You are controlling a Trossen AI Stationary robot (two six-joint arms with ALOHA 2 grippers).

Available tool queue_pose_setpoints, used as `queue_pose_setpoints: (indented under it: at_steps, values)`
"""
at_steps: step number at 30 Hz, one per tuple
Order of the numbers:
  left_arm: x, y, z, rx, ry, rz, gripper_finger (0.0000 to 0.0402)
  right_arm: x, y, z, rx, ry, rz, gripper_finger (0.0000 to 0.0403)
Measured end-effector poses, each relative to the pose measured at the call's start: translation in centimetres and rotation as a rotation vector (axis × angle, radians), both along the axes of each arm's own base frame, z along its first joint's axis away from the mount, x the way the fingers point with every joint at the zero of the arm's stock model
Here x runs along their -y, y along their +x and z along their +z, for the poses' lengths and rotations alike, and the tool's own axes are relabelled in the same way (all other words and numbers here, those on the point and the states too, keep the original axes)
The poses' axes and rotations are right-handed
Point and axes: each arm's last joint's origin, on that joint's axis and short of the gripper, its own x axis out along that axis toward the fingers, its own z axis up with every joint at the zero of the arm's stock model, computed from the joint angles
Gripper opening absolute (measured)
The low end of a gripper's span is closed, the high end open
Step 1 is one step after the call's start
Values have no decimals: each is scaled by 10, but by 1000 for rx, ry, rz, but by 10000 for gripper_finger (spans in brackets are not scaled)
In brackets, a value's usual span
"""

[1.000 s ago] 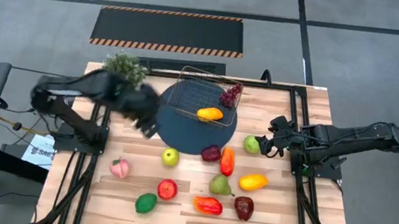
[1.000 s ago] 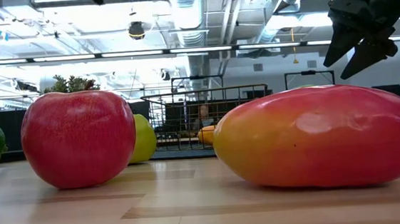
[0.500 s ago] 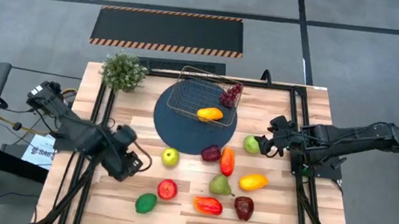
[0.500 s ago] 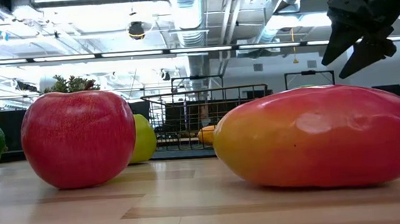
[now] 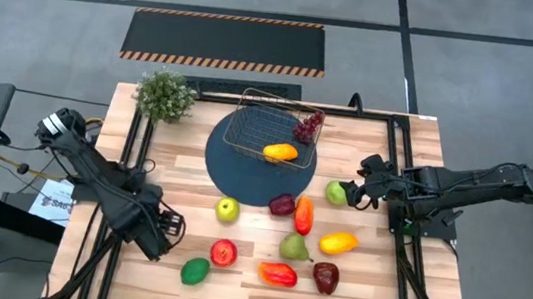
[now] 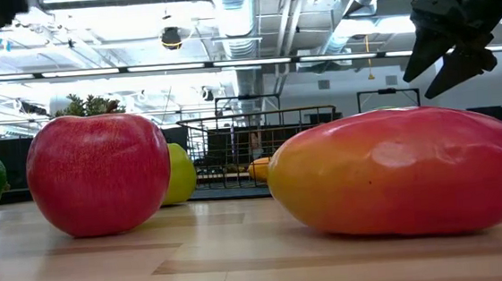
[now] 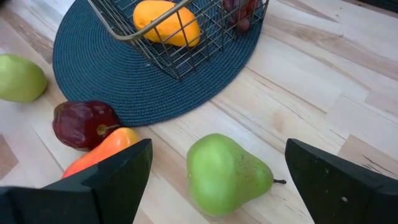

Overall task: Build produce basket
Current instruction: Put the peach into the wire basket

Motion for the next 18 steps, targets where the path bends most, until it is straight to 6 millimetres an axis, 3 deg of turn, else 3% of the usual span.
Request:
queue_pose_setpoints:
  at_steps: [5,11,18]
  values:
    - [3,-12,-16,-88,-35,97,232,0,0,0,-1,0,1,385]
    - [9,-12,-10,81,67,88,232,0,0,0,-1,-1,1,385]
    - [9,-14,-12,27,34,117,232,0,0,0,-2,-1,1,385]
